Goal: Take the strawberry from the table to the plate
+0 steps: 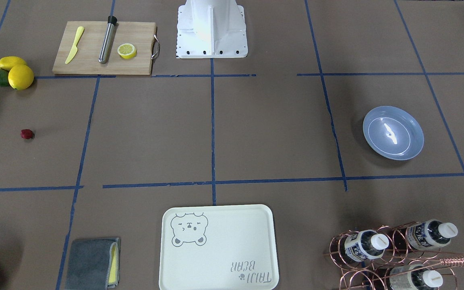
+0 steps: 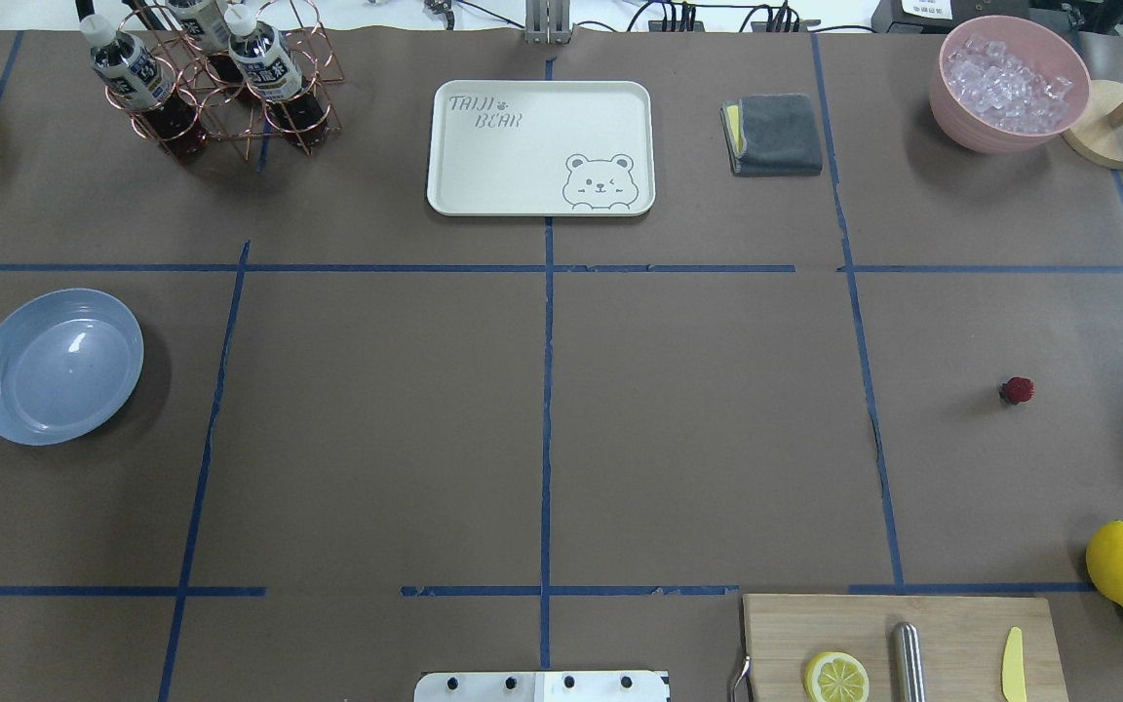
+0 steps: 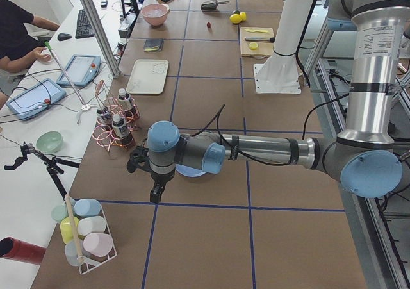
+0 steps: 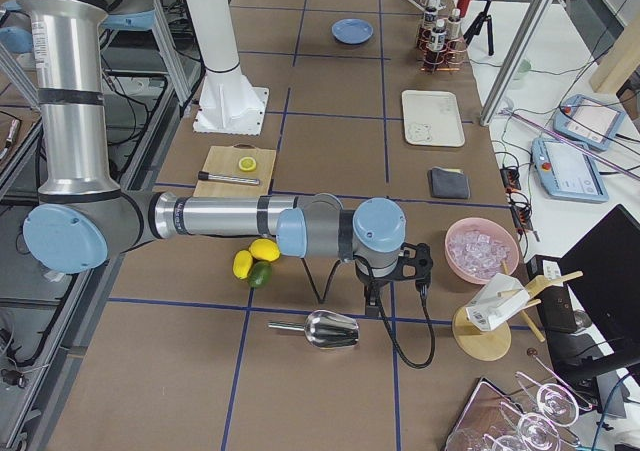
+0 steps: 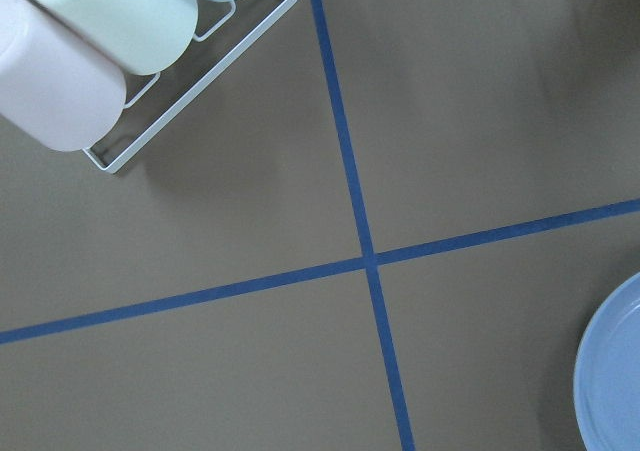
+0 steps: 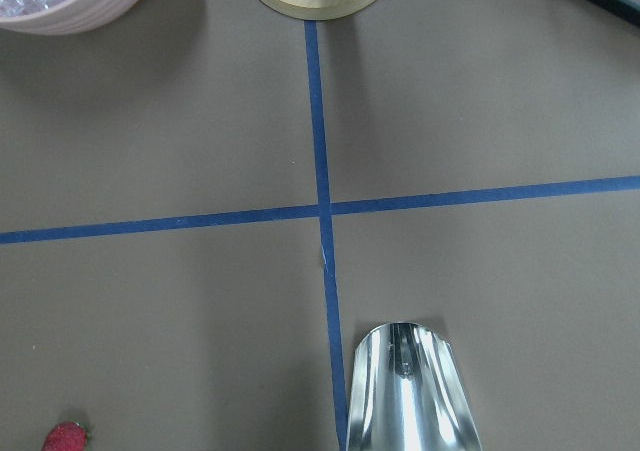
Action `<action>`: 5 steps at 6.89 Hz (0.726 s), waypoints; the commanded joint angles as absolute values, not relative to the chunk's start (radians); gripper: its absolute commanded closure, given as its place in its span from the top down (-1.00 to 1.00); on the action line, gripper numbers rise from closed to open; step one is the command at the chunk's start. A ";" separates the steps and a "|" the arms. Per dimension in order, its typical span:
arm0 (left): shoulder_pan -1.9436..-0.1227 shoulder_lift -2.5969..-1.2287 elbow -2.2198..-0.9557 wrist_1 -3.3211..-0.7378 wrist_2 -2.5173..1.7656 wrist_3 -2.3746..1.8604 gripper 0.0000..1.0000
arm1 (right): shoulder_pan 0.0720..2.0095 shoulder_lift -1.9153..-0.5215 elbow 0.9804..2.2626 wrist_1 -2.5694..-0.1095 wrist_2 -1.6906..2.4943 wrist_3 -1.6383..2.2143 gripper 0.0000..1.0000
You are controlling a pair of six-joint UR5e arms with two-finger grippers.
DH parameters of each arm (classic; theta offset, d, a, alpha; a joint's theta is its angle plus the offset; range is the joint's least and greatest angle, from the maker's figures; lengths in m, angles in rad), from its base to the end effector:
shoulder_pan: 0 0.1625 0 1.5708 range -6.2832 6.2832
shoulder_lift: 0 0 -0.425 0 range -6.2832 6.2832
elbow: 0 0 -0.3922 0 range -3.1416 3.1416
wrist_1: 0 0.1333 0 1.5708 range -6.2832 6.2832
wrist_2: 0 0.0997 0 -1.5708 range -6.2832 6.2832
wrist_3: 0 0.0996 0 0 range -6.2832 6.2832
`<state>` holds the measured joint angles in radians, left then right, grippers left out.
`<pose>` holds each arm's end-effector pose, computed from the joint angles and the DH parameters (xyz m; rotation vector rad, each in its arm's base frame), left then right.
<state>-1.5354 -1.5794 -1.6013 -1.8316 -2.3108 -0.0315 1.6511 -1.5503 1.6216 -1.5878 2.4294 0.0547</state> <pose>-0.0480 -0.5146 0.6130 0.2613 0.7435 0.1146 0.0981 -0.4967 0.6191 0.0619 -0.8581 0.1033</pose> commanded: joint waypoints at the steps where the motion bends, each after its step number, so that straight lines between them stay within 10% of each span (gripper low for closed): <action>1: -1.386 -1.476 -1.598 -2.196 -2.309 -0.386 1.00 | 1.644 -1.546 1.632 -1.588 2.434 0.055 1.00; 5: -1.160 -1.416 -1.502 -2.586 -2.222 -0.776 0.96 | 1.624 -1.536 1.713 -1.591 2.421 0.066 1.00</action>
<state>-1.2154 -1.4202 -1.5301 -2.5068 -2.2744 -0.6861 1.6269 -1.5418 1.6768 -1.5894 2.4263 0.0628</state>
